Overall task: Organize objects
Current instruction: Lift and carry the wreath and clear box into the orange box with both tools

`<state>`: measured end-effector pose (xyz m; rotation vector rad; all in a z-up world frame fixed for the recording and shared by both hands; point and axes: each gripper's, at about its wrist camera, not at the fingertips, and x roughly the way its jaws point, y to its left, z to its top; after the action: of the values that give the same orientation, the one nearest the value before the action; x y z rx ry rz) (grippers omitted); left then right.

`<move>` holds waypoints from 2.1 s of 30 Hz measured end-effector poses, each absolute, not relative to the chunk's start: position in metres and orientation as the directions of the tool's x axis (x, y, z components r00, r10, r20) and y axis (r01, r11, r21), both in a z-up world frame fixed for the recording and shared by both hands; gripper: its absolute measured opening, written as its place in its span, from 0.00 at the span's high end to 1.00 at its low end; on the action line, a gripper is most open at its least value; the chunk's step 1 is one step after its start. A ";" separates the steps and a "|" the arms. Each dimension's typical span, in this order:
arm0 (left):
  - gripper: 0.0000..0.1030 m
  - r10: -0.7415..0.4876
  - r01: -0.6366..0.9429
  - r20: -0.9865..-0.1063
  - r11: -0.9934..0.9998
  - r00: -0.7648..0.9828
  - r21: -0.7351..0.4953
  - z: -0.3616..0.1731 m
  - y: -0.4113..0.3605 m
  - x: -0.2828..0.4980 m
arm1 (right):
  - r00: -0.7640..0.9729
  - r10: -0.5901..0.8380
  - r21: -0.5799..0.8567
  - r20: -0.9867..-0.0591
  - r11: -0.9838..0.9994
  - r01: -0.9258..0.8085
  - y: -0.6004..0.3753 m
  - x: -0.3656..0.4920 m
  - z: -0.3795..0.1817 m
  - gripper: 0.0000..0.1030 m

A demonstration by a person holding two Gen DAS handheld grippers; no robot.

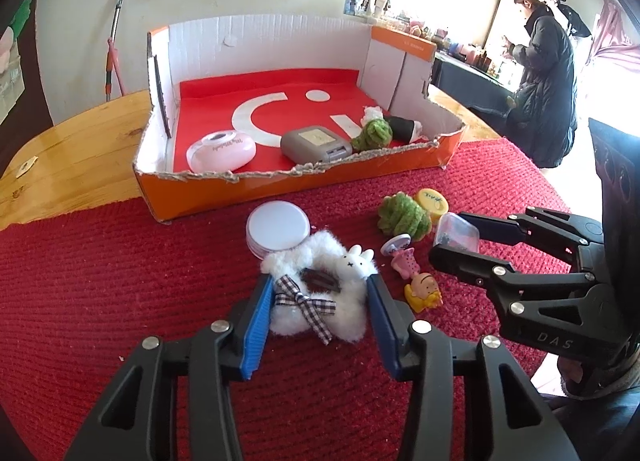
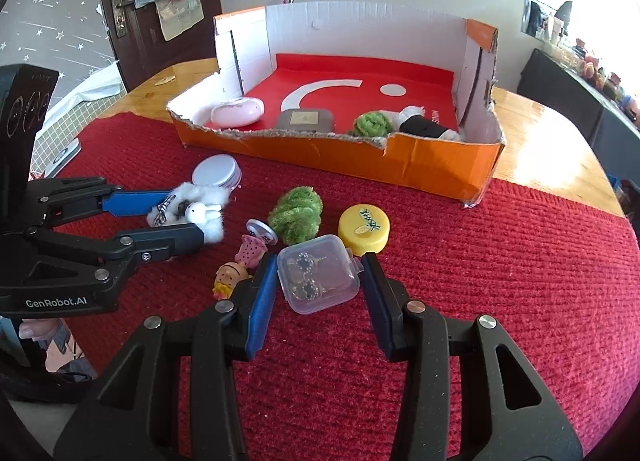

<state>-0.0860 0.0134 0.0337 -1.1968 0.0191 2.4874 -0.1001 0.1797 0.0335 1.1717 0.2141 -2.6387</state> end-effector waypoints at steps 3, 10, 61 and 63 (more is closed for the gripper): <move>0.53 0.333 -0.343 -0.748 -0.927 -0.574 -0.150 0.038 0.013 -0.084 | -0.653 -0.164 -0.033 -0.739 -0.960 0.278 0.181 -0.099 0.037 0.61; 0.53 0.335 -0.345 -0.737 -0.927 -0.587 -0.147 0.044 0.013 -0.080 | -0.654 -0.167 -0.034 -0.738 -0.959 0.283 0.179 -0.096 0.038 0.61; 0.53 0.323 -0.338 -0.846 -0.923 -0.425 -0.183 0.049 0.027 -0.273 | -0.482 -0.120 -0.104 -0.868 -0.905 0.412 0.168 -0.285 0.061 0.61; 0.53 0.325 -0.341 -0.849 -0.922 -0.417 -0.185 0.048 0.028 -0.275 | -0.473 -0.110 -0.111 -0.874 -0.903 0.415 0.166 -0.288 0.059 0.61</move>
<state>-0.2755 0.0280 0.0479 -1.4053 0.0220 2.3560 -0.2876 0.1662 0.0595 1.4002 0.4460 -2.4174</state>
